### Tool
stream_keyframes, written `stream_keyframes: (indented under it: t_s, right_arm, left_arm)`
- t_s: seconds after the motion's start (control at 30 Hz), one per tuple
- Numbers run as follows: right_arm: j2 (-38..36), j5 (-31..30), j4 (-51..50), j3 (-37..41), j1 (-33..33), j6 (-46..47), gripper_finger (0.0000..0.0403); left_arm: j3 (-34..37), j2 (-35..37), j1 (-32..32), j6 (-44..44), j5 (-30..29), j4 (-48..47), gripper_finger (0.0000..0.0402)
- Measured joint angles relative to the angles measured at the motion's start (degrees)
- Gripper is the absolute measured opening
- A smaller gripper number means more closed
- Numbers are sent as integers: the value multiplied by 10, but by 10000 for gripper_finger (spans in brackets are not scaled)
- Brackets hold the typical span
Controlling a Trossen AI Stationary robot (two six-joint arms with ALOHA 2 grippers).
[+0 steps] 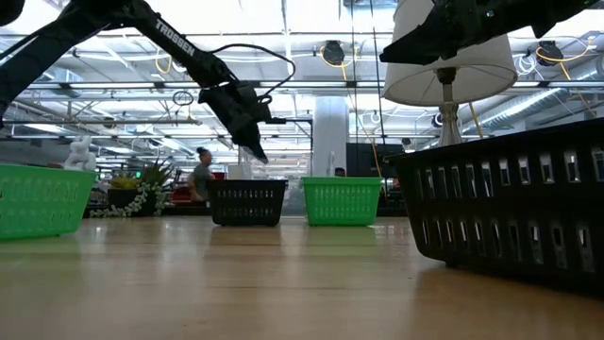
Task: Stack baskets by color
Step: Stack the bottom left transparent bin on the top transparent bin, then stack the bottom transparent bin on the top stacked transparent bin
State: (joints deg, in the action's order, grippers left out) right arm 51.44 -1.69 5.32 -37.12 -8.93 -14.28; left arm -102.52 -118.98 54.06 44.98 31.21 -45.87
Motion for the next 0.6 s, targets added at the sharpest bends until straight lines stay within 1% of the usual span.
stream_keyframes:
  t_s: [0.3,0.4,0.6]
  right_arm:
    - [0,0,0,0,0,0,205]
    - [0,0,0,0,0,0,205]
    - [0,0,0,0,0,-1,205]
  left_arm:
    - [0,0,-3,-16,-7,29,24]
    - [0,0,-3,-22,-10,28,40]
    - [0,0,-2,-39,-34,21,78]
